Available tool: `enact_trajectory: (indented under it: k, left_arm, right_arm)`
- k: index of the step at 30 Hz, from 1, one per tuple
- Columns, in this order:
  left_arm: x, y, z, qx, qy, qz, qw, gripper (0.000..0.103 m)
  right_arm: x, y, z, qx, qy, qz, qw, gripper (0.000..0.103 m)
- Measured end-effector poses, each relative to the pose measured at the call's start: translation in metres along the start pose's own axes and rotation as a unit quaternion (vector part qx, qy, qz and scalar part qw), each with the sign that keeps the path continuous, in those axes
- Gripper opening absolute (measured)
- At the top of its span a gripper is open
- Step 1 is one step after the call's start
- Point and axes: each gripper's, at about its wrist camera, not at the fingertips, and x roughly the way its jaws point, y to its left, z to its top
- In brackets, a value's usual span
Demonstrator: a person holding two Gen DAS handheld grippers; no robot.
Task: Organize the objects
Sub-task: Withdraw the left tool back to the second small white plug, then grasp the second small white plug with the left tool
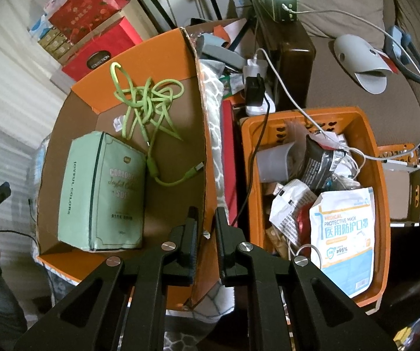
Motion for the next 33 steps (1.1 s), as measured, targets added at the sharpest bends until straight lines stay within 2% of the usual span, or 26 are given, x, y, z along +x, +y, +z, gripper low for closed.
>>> enact_trajectory:
  k: [6,13,18,21,28,33]
  left_arm:
    - [0.011,0.019,-0.016,-0.001,0.027,0.003,0.9996,0.1]
    - [0.028,0.019,-0.036,0.015,0.055,0.003,0.9984,0.099]
    - [0.04,0.012,-0.053,0.035,0.08,-0.017,0.996,0.087]
    - [0.049,0.004,-0.062,0.056,0.092,-0.011,0.9941,0.075]
    - [0.066,-0.016,-0.072,0.092,0.117,-0.012,0.9888,0.066]
    - [0.071,-0.021,-0.076,0.112,0.134,-0.01,0.9845,0.049]
  right_arm:
    - [0.0,0.0,-0.001,0.002,0.0,0.001,1.0,0.01]
    - [-0.001,-0.002,-0.002,0.003,0.001,0.0,1.0,0.01]
    - [-0.001,-0.002,-0.002,0.004,0.002,0.0,1.0,0.01]
    - [-0.001,-0.001,-0.003,0.005,0.002,0.0,1.0,0.01]
    - [-0.002,-0.001,-0.003,0.007,0.003,0.002,1.0,0.01]
    - [-0.001,-0.002,-0.003,0.007,0.003,0.001,1.0,0.01]
